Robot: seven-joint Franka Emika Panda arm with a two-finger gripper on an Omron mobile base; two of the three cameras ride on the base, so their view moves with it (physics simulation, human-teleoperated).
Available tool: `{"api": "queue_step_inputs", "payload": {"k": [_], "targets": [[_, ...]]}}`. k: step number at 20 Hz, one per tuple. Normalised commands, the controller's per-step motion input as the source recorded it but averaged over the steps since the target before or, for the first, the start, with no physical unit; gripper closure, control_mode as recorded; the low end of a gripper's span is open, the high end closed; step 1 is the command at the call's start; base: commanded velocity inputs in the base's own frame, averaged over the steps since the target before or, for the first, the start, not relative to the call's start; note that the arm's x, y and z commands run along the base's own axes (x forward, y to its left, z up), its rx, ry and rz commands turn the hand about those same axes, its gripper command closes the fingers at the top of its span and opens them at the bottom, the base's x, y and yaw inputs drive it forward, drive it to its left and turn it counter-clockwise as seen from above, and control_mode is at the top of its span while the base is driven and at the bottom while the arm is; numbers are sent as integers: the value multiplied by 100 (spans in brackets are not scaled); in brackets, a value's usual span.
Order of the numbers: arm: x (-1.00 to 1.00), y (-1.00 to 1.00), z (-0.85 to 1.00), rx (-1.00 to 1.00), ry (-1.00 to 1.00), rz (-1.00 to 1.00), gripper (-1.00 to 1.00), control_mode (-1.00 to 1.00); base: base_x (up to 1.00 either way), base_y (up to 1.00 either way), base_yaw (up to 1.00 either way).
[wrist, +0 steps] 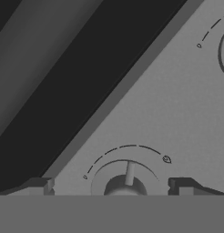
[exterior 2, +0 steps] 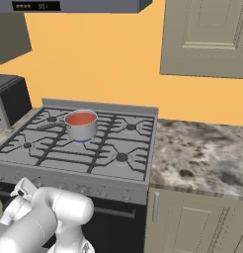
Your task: Wait until the marinara sauce is simmered to a deep red color and then turn off the stove.
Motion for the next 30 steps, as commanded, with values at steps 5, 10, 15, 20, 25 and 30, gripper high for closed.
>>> {"api": "queue_step_inputs", "payload": {"k": [5,10,15,20,25,30], "targets": [[0,0,0,0,0,0,-100,-100,0,0,0],[0,0,0,0,0,0,-100,-100,0,0,0],[0,0,0,0,0,0,-100,-100,0,0,0],[0,0,0,0,0,0,-100,-100,0,0,0],[0,0,0,0,0,0,-100,-100,0,0,0],[0,0,0,0,0,0,-100,-100,0,0,0]]}}
